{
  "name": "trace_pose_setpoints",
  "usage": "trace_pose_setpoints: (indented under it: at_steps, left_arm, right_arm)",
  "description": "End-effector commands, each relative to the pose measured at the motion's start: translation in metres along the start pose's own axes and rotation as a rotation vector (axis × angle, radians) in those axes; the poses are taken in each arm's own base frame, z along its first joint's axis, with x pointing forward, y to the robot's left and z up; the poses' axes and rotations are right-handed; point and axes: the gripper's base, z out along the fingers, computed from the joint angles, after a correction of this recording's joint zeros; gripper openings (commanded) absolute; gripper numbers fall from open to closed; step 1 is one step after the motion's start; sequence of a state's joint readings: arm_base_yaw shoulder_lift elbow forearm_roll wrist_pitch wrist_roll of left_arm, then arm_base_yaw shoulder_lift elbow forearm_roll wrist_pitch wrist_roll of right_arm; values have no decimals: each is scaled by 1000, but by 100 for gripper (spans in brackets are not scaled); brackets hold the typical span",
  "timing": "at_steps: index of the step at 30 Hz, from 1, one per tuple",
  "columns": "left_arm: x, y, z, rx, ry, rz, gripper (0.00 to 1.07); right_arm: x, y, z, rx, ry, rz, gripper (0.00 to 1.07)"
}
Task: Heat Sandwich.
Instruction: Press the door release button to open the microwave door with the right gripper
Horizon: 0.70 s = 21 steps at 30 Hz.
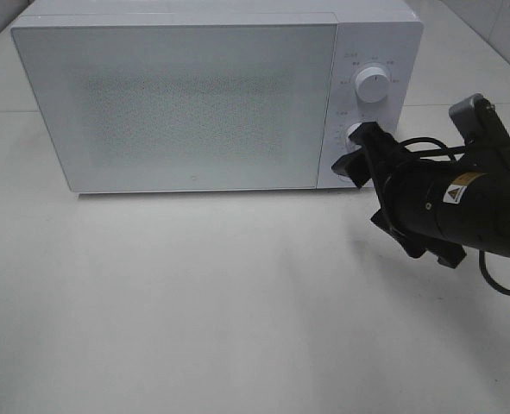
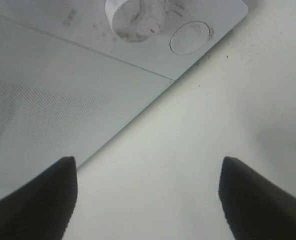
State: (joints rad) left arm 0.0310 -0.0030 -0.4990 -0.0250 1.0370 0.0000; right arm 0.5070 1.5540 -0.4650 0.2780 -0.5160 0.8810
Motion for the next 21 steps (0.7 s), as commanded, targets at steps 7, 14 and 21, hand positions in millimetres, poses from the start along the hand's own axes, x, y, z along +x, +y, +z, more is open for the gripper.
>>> trace_pose_setpoints:
  at_steps: [7,14,21]
  left_arm:
    - [2,-1,-3,2,-32,-10,101]
    - [2,-1,-3,2,-32,-10,101]
    - [2,-1,-3,2,-32,-10,101]
  right_arm:
    - [-4,23,-21,58,189,-558,76]
    - [-4,34,-30,93,353,-789,76]
    - [-14,44,-51,219,532,-1009,76]
